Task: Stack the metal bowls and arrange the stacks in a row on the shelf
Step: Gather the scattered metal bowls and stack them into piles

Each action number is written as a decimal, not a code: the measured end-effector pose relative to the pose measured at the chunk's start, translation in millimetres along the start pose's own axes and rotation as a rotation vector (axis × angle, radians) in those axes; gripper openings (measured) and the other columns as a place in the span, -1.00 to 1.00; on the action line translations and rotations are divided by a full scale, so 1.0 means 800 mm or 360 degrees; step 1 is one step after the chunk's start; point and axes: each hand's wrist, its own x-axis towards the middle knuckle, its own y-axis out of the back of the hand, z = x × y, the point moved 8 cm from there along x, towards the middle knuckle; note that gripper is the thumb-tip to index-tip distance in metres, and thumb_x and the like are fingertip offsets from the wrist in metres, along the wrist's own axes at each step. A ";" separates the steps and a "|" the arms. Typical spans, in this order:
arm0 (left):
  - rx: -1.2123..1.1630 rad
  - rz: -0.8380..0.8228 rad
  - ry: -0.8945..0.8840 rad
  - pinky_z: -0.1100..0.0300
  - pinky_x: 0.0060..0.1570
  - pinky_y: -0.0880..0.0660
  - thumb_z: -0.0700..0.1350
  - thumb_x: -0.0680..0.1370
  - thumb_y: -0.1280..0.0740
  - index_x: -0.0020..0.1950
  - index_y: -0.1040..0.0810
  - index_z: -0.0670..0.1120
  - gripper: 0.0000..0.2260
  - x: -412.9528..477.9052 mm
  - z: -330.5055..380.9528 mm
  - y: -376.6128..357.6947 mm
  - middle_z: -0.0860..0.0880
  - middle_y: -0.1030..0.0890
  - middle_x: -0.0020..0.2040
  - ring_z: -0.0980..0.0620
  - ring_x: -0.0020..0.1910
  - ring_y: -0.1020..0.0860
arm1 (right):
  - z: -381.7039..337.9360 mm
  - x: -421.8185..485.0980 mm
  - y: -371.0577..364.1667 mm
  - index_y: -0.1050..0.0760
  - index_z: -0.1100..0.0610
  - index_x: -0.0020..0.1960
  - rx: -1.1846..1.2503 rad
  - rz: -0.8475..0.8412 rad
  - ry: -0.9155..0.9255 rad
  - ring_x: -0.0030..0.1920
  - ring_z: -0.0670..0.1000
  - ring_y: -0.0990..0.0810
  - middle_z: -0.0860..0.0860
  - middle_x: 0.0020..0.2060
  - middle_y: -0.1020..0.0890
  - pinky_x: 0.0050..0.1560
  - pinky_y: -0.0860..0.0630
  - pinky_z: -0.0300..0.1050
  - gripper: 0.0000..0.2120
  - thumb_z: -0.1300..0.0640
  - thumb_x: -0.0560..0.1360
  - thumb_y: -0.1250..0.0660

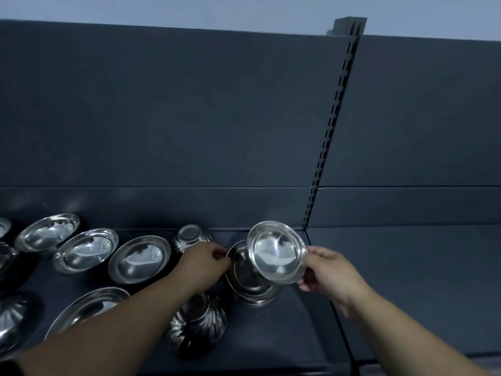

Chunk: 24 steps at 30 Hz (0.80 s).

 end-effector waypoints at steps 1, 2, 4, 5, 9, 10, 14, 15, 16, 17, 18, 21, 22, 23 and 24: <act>-0.0054 -0.0023 0.0020 0.13 0.05 -0.58 -0.04 0.48 -0.39 -0.02 -0.69 0.02 -0.87 0.001 -0.004 -0.001 0.05 -0.70 -0.12 0.08 -0.09 -0.65 | 0.003 -0.002 -0.004 -0.62 0.21 0.04 -0.0042 -0.0023 -0.0015 -0.37 0.01 -0.54 0.11 -0.34 -0.62 -0.25 -0.55 -0.09 -0.84 0.24 0.54 -0.29; -0.0100 -0.0048 0.0026 0.06 0.05 -0.59 -0.02 0.48 -0.40 -0.08 -0.69 0.05 -0.91 0.001 -0.008 -0.002 0.04 -0.71 -0.14 0.05 -0.10 -0.66 | 0.006 -0.004 -0.007 -0.62 0.22 0.04 -0.0066 -0.0039 -0.0027 -0.37 0.02 -0.53 0.11 -0.35 -0.62 -0.25 -0.54 -0.09 -0.84 0.24 0.54 -0.29; -0.0168 -0.0095 0.0049 0.00 0.01 -0.62 0.00 0.49 -0.40 -0.18 -0.66 0.10 -0.92 0.002 -0.012 -0.004 0.01 -0.71 -0.17 0.00 -0.12 -0.68 | 0.008 -0.005 -0.012 -0.62 0.22 0.03 -0.0092 -0.0043 -0.0038 -0.38 0.03 -0.52 0.10 -0.36 -0.62 -0.27 -0.53 -0.09 -0.84 0.25 0.55 -0.27; -0.0207 -0.0117 0.0064 0.00 0.00 -0.62 0.00 0.51 -0.39 -0.17 -0.65 0.09 -0.92 0.002 -0.014 -0.005 0.00 -0.71 -0.17 -0.01 -0.13 -0.68 | 0.009 -0.005 -0.014 -0.62 0.22 0.03 -0.0103 -0.0038 -0.0037 -0.39 0.03 -0.52 0.10 -0.36 -0.62 -0.28 -0.52 -0.09 -0.83 0.25 0.55 -0.26; -0.0460 -0.0189 0.0120 -0.09 0.10 -0.58 0.15 0.52 -0.26 -0.02 -0.66 -0.03 -0.68 0.002 -0.024 -0.010 -0.06 -0.71 -0.06 -0.07 -0.07 -0.68 | 0.012 -0.003 -0.023 -0.61 0.23 0.01 -0.0149 -0.0009 -0.0034 -0.43 0.01 -0.52 0.09 -0.40 -0.61 -0.32 -0.52 -0.12 -0.84 0.24 0.55 -0.26; -0.0576 -0.0200 0.0147 -0.11 0.09 -0.59 0.15 0.54 -0.23 0.00 -0.65 -0.06 -0.66 0.001 -0.025 -0.012 -0.10 -0.71 -0.04 -0.09 -0.07 -0.67 | 0.013 -0.002 -0.025 -0.61 0.23 0.01 -0.0158 0.0006 -0.0031 -0.44 0.00 -0.52 0.08 -0.40 -0.61 -0.33 -0.52 -0.12 -0.84 0.24 0.55 -0.26; -0.0774 -0.0271 0.0208 -0.05 0.02 -0.63 0.28 0.49 -0.27 0.09 -0.64 -0.05 -0.55 -0.005 -0.025 -0.020 -0.09 -0.69 0.02 -0.10 -0.05 -0.68 | 0.014 -0.001 -0.026 -0.60 0.24 -0.03 -0.0224 0.0094 0.0015 -0.43 0.01 -0.55 0.07 -0.42 -0.62 -0.31 -0.54 -0.11 -0.85 0.21 0.55 -0.28; -0.0715 -0.0296 0.0166 -0.07 0.04 -0.62 0.35 0.40 -0.30 0.09 -0.64 -0.01 -0.50 -0.007 -0.023 -0.020 -0.06 -0.70 0.01 -0.09 -0.04 -0.68 | 0.015 -0.001 -0.025 -0.60 0.24 -0.05 -0.0259 0.0118 0.0026 -0.43 0.02 -0.56 0.07 -0.42 -0.62 -0.31 -0.55 -0.10 -0.85 0.19 0.53 -0.29; -0.0645 -0.0312 0.0113 -0.08 0.05 -0.62 0.35 0.35 -0.33 0.10 -0.64 0.02 -0.49 -0.009 -0.020 -0.020 -0.05 -0.70 -0.01 -0.07 -0.03 -0.68 | 0.016 -0.002 -0.024 -0.61 0.23 -0.08 -0.0311 0.0142 0.0042 -0.41 0.04 -0.58 0.07 -0.42 -0.64 -0.29 -0.58 -0.08 -0.84 0.17 0.52 -0.29; -0.0586 -0.0320 0.0082 -0.06 0.05 -0.61 0.30 0.37 -0.36 0.14 -0.63 0.02 -0.52 -0.010 -0.018 -0.020 -0.03 -0.70 0.00 -0.04 -0.03 -0.67 | 0.019 -0.001 -0.023 -0.61 0.21 -0.10 -0.0403 0.0166 0.0062 -0.38 0.07 -0.61 0.08 -0.39 -0.66 -0.23 -0.62 -0.04 -0.82 0.12 0.52 -0.29; -0.0556 -0.0317 0.0077 -0.04 0.05 -0.62 0.22 0.42 -0.39 0.18 -0.61 0.02 -0.57 -0.010 -0.017 -0.019 -0.01 -0.69 0.02 -0.01 -0.02 -0.67 | 0.019 -0.001 -0.022 -0.61 0.18 -0.11 -0.0526 0.0195 0.0088 -0.33 0.09 -0.63 0.09 -0.35 -0.68 -0.14 -0.63 0.01 -0.79 0.08 0.52 -0.28; -0.0613 -0.0298 0.0083 0.09 -0.09 -0.65 0.05 0.52 -0.39 0.23 -0.58 -0.03 -0.68 -0.012 -0.011 -0.021 -0.03 -0.67 0.06 0.00 -0.03 -0.67 | 0.022 -0.003 -0.022 -0.60 0.12 -0.09 -0.0637 0.0220 0.0098 -0.19 0.11 -0.64 0.14 -0.19 -0.69 -0.17 -0.65 0.04 -0.77 0.05 0.57 -0.21; -0.0647 -0.0290 0.0089 0.14 -0.16 -0.64 0.02 0.53 -0.38 0.24 -0.57 -0.05 -0.69 -0.013 -0.009 -0.022 -0.04 -0.66 0.06 -0.01 -0.04 -0.66 | 0.025 -0.005 -0.024 -0.59 0.07 -0.10 -0.0547 0.0193 0.0067 -0.13 0.15 -0.67 0.15 -0.14 -0.69 -0.26 -0.64 -0.01 -0.78 0.06 0.58 -0.20; -0.0674 -0.0283 0.0091 0.17 -0.19 -0.62 0.00 0.54 -0.37 0.24 -0.57 -0.07 -0.70 -0.013 -0.006 -0.024 -0.06 -0.66 0.05 -0.02 -0.06 -0.66 | 0.027 -0.006 -0.027 -0.58 0.05 -0.11 -0.0465 0.0173 0.0039 -0.09 0.19 -0.69 0.16 -0.12 -0.69 -0.32 -0.63 -0.05 -0.79 0.07 0.59 -0.19; -0.0692 -0.0276 0.0097 0.18 -0.20 -0.62 -0.02 0.55 -0.37 0.23 -0.56 -0.08 -0.71 -0.012 -0.006 -0.025 -0.07 -0.66 0.05 -0.02 -0.07 -0.66 | 0.027 -0.007 -0.027 -0.57 0.04 -0.12 -0.0416 0.0176 0.0033 -0.09 0.21 -0.69 0.18 -0.11 -0.69 -0.34 -0.63 -0.07 -0.79 0.08 0.60 -0.19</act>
